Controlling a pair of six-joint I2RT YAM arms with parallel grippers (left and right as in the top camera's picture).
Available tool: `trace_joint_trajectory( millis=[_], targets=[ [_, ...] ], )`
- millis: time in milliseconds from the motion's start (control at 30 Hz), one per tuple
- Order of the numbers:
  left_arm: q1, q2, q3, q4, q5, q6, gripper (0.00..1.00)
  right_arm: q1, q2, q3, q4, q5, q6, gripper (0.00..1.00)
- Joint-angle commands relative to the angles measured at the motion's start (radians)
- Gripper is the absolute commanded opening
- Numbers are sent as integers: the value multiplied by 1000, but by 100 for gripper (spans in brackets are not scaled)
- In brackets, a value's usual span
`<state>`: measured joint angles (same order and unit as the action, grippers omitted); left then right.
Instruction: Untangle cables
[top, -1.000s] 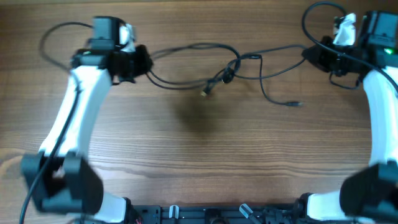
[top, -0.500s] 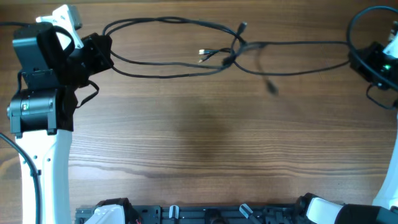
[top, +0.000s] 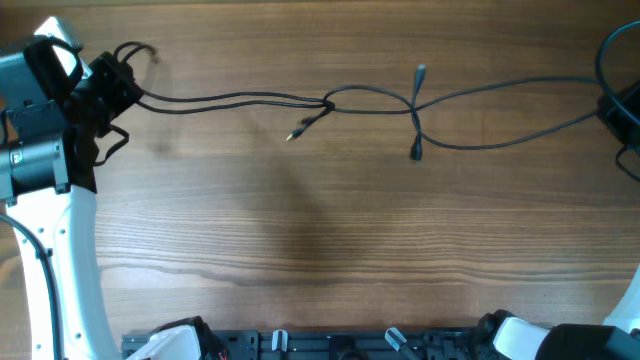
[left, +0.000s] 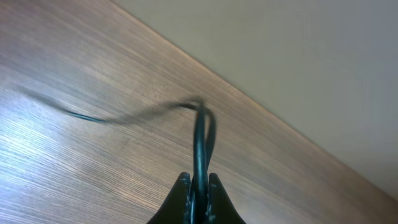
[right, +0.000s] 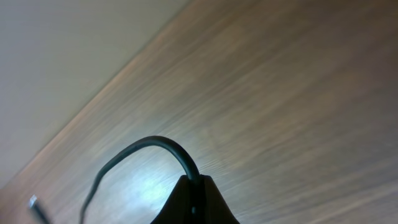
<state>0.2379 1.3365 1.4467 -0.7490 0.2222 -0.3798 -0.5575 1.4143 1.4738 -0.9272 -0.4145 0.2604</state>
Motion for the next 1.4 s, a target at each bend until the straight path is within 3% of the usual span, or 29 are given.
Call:
trace_joint_trajectory(
  millis=[0,400,700,900,1100,1367],
  targets=[
    [-39,36,13,7,132,-17,4,66,-4,2,6,-142,-98,4],
    [-319,59,13,16,163,-18,4,356,2,2,4,-91,-119,4],
    [-359,96,12,32,163,-43,4,457,43,20,95,-66,-50,4],
    [-438,245,12,30,163,-74,4,456,-21,195,118,-69,-24,4],
    [-472,424,12,0,109,-75,4,451,-51,239,143,-28,-24,4],
    [-470,619,12,-37,72,-74,4,366,-50,653,231,98,2,4]
  ],
)
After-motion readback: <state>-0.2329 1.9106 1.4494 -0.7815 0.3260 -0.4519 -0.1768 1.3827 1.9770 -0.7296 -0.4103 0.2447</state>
